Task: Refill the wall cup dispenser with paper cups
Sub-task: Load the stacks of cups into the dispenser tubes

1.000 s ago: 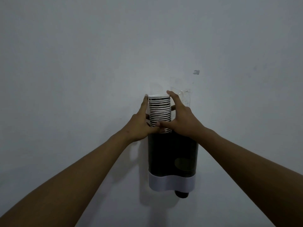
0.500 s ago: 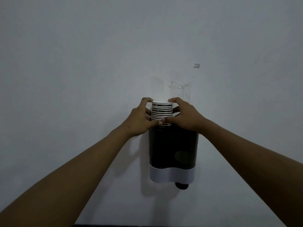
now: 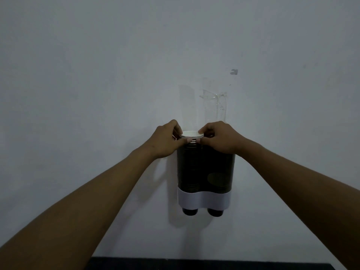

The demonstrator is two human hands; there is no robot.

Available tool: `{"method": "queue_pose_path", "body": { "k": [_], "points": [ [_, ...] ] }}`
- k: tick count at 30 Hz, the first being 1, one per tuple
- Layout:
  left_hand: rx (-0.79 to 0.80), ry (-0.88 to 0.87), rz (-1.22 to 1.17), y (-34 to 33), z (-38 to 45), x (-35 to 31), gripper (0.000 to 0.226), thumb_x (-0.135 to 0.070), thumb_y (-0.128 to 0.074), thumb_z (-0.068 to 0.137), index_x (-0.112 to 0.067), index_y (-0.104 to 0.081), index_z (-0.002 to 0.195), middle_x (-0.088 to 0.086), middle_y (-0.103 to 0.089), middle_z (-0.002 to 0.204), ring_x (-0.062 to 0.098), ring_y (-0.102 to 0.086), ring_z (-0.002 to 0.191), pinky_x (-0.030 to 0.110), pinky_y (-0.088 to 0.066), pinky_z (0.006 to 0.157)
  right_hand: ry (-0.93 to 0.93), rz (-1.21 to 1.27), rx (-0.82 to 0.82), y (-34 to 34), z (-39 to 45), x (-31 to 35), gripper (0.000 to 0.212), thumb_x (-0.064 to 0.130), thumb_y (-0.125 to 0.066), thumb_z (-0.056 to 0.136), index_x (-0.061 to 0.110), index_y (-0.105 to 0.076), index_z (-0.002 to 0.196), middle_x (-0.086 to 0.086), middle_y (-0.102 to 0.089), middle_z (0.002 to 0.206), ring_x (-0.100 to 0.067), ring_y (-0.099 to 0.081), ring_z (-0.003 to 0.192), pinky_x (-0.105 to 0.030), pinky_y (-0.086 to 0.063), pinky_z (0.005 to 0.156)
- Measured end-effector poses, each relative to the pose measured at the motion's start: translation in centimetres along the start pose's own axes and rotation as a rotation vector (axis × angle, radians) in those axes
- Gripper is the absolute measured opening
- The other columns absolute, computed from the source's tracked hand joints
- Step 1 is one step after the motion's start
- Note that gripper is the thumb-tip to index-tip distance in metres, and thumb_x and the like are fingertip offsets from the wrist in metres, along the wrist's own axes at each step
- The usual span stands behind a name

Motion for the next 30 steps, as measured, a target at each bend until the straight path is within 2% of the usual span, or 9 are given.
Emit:
{"method": "queue_pose_path", "body": {
  "k": [5,7,12,17,20,23,26,30],
  "points": [
    [-0.01,-0.01,0.068,0.0,-0.3,-0.4,0.03,-0.042,-0.062,0.087,-0.013,-0.059,0.093,-0.002,-0.06,0.094,0.012,-0.056,0.083,0.014,-0.04,0.062,0.013,0.014,-0.001,0.0,-0.3,0.3,0.023,0.032,-0.068,0.086,0.013,-0.071,0.099,-0.003,-0.069,0.102,-0.015,-0.06,0.094,-0.023,-0.041,0.078],
    [0.0,-0.017,0.101,-0.2,-0.4,-0.7,0.031,-0.04,-0.06,0.09,-0.01,-0.064,0.093,-0.001,-0.057,0.094,0.013,-0.055,0.085,0.016,-0.037,0.062,0.016,0.002,-0.003,0.0,-0.4,0.4,0.022,0.031,-0.066,0.088,0.013,-0.071,0.098,-0.003,-0.068,0.101,-0.014,-0.058,0.09,-0.024,-0.04,0.078],
    [0.0,-0.042,0.103,0.1,-1.2,-1.9,0.02,-0.03,-0.059,0.092,-0.011,-0.065,0.094,0.003,-0.059,0.099,0.016,-0.057,0.089,0.024,-0.041,0.074,0.018,0.003,-0.054,0.9,-1.3,0.7,0.016,0.025,-0.068,0.086,0.012,-0.071,0.094,-0.004,-0.069,0.097,-0.016,-0.06,0.088,-0.024,-0.044,0.075],
    [-0.064,-0.084,0.058,1.1,-2.6,-3.7,0.013,-0.026,-0.058,0.093,-0.014,-0.063,0.093,-0.001,-0.06,0.095,0.012,-0.057,0.085,0.011,-0.037,0.064,0.071,-0.022,-0.151,2.3,-3.0,2.0,0.011,0.023,-0.065,0.088,0.013,-0.07,0.091,0.0,-0.067,0.09,-0.011,-0.058,0.08,-0.015,-0.041,0.064],
    [-0.069,-0.112,0.025,0.6,-4.1,-4.7,0.015,-0.027,-0.059,0.093,-0.013,-0.064,0.095,-0.002,-0.062,0.093,0.012,-0.057,0.085,0.01,-0.039,0.065,0.102,-0.01,-0.165,2.2,-4.5,2.7,0.01,0.024,-0.063,0.088,0.016,-0.069,0.089,0.002,-0.065,0.084,-0.005,-0.056,0.074,-0.013,-0.039,0.063],
    [-0.013,-0.11,-0.046,-0.9,-6.0,-4.9,0.014,-0.028,-0.059,0.092,-0.015,-0.065,0.092,-0.001,-0.065,0.09,0.011,-0.06,0.083,0.013,-0.042,0.067,0.111,0.038,-0.153,1.2,-6.3,2.9,0.007,0.023,-0.064,0.087,0.017,-0.069,0.086,0.004,-0.066,0.081,-0.003,-0.058,0.074,-0.014,-0.042,0.064],
    [0.056,-0.075,-0.107,-3.1,-8.5,-4.1,0.012,-0.028,-0.059,0.092,-0.019,-0.065,0.09,-0.004,-0.066,0.088,0.003,-0.06,0.08,0.01,-0.041,0.065,0.095,0.084,-0.107,-1.0,-8.5,2.1,0.006,0.019,-0.064,0.087,0.017,-0.067,0.083,0.008,-0.064,0.077,-0.002,-0.058,0.071,-0.011,-0.04,0.061],
    [0.117,-0.016,-0.166,-7.4,-12.8,-1.9,0.013,-0.024,-0.06,0.092,-0.014,-0.067,0.091,-0.001,-0.068,0.087,0.009,-0.062,0.08,0.01,-0.046,0.064,0.033,0.14,-0.047,-5.9,-12.5,-0.4,0.006,0.014,-0.064,0.086,0.012,-0.068,0.083,0.008,-0.063,0.072,0.001,-0.056,0.064,-0.004,-0.041,0.056]
  ]
}}
Point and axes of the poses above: each hand's wrist, its own z-axis towards the middle knuckle, its own y-axis out of the back of the hand, x = y × z, the point moved 10 cm from there along z, towards the middle knuckle
